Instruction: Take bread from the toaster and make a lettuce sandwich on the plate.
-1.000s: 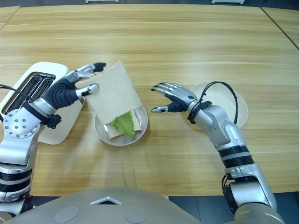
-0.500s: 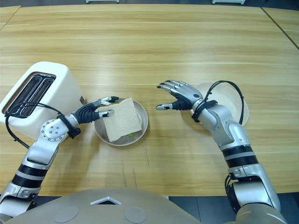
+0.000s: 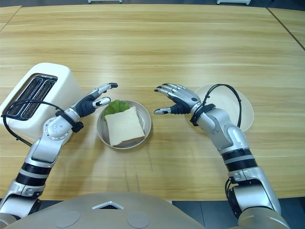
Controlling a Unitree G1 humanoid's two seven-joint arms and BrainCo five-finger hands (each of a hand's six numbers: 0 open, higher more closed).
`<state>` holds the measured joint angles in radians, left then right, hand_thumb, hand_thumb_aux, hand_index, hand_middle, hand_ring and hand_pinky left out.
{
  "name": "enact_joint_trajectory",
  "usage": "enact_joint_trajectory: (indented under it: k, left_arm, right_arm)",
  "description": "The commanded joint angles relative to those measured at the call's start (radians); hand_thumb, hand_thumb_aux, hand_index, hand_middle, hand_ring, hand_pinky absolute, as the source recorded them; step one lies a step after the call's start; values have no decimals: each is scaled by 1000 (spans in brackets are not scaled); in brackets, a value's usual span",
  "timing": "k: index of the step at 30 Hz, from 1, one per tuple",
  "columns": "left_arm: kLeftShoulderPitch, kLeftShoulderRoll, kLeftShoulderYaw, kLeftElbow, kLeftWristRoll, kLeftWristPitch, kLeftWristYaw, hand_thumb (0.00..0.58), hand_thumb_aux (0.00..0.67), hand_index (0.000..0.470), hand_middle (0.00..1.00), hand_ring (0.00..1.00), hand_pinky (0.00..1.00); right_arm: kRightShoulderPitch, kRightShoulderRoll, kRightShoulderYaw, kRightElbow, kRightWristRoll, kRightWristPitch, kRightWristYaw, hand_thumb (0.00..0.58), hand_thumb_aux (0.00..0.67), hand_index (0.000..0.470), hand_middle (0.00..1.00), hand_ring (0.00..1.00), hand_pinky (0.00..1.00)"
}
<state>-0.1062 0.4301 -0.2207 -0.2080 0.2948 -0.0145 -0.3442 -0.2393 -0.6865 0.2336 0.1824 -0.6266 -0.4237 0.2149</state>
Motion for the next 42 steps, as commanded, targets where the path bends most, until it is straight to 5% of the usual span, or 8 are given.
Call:
enact_joint_trajectory:
  k: [1,5,7,10,12,15,29,42]
  left_arm:
    - [-21,-48,63,-57,-15,-43,84,0,0,0,0,0,0]
    - [46,-59,65,-252,-188,-116,9,0,0,0,0,0,0]
    - [151,1,29,-365,-343,-165,-112,458,363,254,0,0,0]
    - [297,80,66,-457,-503,-201,-223,570,581,407,745,745,745]
    - [382,140,95,-467,-578,-226,-302,580,670,470,1000,1000,1000]
    - [479,206,105,-438,-610,-273,-403,580,670,470,1000,1000,1000]
    - [532,283,28,-74,-376,-260,-495,580,670,470,1000,1000,1000]
    - [290,83,-126,264,-90,-238,-277,580,670,470,1000,1000,1000]
  right_arm:
    - [-13,7,10,5,-6,-2,1,0,0,0,0,0,0]
    - [5,9,3,-29,58,-31,32,0,0,0,0,0,0]
    - [28,7,-7,-79,146,-60,76,0,0,0,0,0,0]
    - [66,-5,-16,-164,263,-74,151,443,344,241,0,0,0]
    - [92,-14,-18,-209,336,-77,204,576,617,433,353,353,353]
    - [121,-28,-8,-240,425,-90,280,580,670,470,1000,1000,1000]
    - [323,-123,106,-345,589,-42,639,580,670,470,1000,1000,1000]
    - [218,79,235,-110,247,-39,456,580,670,470,1000,1000,1000]
